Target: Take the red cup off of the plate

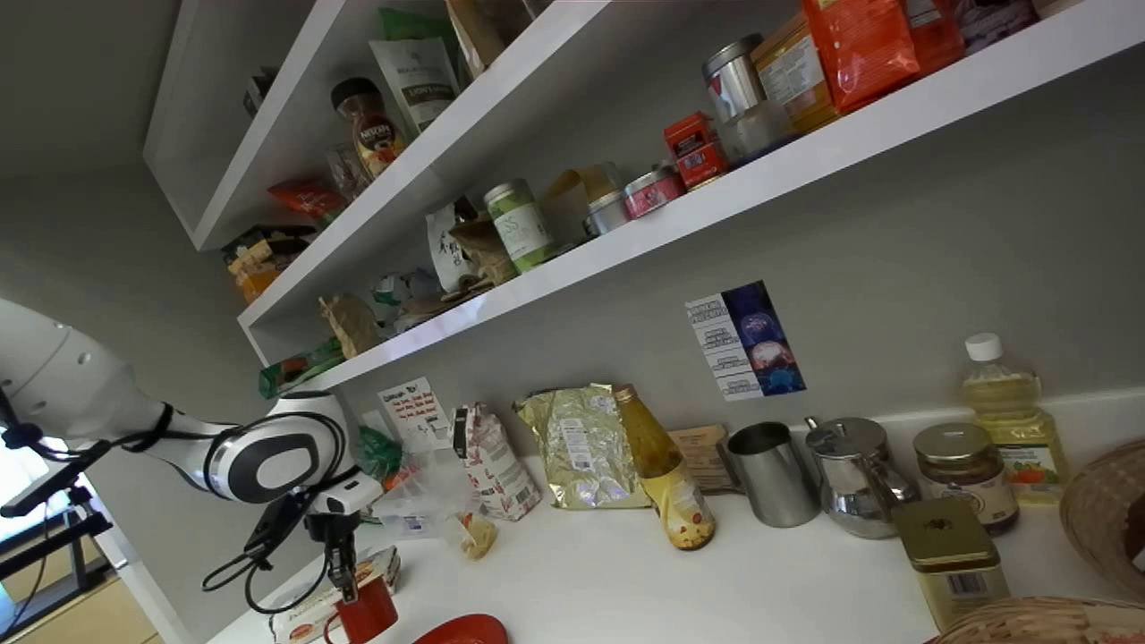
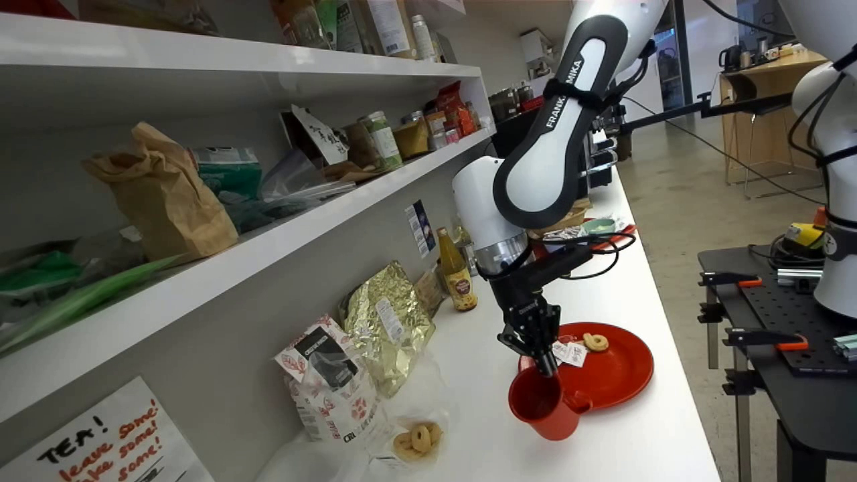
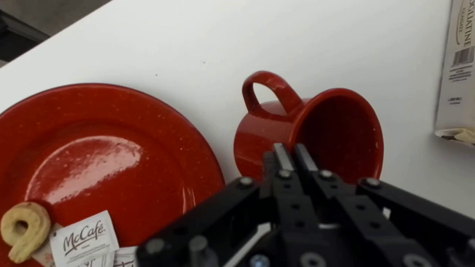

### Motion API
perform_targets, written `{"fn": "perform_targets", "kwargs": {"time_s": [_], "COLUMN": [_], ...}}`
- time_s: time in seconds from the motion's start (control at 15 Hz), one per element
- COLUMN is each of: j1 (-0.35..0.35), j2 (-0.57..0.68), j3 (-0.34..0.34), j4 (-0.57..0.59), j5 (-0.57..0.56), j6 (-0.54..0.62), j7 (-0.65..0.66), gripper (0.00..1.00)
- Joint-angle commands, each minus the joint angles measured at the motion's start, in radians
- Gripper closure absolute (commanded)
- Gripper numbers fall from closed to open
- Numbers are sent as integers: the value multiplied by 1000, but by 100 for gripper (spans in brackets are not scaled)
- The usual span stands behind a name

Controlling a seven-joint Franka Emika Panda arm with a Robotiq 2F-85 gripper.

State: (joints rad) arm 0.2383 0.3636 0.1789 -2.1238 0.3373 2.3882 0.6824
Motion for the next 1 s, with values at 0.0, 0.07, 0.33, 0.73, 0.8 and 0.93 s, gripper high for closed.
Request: {"fn": "perform_targets", "kwargs": {"time_s": [0.0, 0.07, 0.33, 0.73, 0.8, 0.93], "j1": [-8, -7, 12, 10, 7, 10], "j2": [47, 54, 76, 108, 107, 92], "j3": [18, 18, 7, 5, 9, 1], "j4": [33, 33, 11, 5, 6, 5], "j5": [94, 107, 95, 92, 88, 87], "j6": [4, 8, 55, 79, 68, 51], "j7": [-21, -22, -15, -19, -35, -15], "gripper": [98, 98, 98, 98, 98, 67]}}
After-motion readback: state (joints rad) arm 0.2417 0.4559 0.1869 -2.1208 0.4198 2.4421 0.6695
